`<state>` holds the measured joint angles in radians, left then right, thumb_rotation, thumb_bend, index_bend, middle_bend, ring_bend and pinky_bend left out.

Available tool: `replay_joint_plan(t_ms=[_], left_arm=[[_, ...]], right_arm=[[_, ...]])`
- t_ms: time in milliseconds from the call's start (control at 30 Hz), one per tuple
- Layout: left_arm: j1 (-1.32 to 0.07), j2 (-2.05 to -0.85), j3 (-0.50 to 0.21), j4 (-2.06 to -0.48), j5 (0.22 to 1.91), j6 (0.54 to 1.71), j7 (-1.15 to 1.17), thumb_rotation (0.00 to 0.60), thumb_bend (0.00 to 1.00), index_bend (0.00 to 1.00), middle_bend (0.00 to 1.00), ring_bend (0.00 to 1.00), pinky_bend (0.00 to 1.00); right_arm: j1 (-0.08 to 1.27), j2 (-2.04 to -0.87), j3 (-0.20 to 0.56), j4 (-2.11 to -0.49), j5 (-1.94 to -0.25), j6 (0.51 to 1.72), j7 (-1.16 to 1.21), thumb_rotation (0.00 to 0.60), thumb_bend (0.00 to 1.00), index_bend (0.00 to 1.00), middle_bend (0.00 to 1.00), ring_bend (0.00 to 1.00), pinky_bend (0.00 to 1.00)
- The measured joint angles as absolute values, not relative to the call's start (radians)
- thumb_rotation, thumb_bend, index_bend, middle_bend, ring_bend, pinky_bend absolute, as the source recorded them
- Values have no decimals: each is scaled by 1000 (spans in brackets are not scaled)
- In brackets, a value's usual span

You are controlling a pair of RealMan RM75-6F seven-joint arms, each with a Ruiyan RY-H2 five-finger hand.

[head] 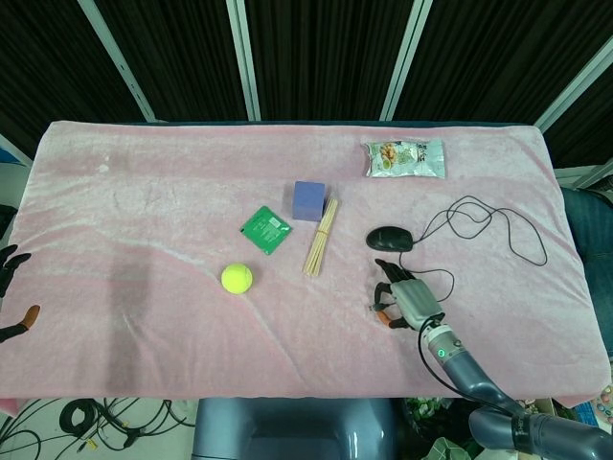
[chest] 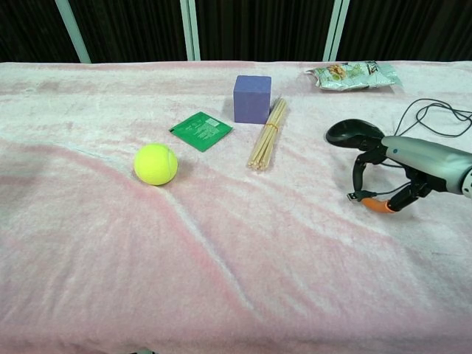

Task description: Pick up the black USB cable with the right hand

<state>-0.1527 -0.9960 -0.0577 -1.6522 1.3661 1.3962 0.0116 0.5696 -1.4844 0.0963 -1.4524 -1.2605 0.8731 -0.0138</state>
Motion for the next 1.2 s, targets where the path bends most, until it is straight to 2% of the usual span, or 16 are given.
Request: replay_joint_plan(t_ms=[200,467,700,1000,1200], left_arm=[[-153,-998,-58,-1659,1369,1394,19,600,309,150,54,0,0],[-157,-1006,-64,-1666,1363,1388,39,600,308,150,54,0,0],[-154,-1008,-64,-1669,1364,1389,51,600,309,150,54,0,0],[-161,-1011,-68,-1669,1363,1376,56,600,309,150,54,0,0],[-160,-1006,-70,-1669,1362,1376,47,600,309,150,54,0,0]], right_arm=[[556,-1439,105,-1512,-1316,929,39,600,360,595,0,62,150],[515,-1358,105,-1594,-1460,1070,193,600,376,621,0,62,150],[499,-1326,86,-1618,-1534,1116,284,600,380,648,0,62,150],[494,-1302,73,-1647,-1574,1146,200,600,382,651,0,57,150],[491,-1258,78,-1778,-1566,1151,71,600,382,650,0,57,150]])
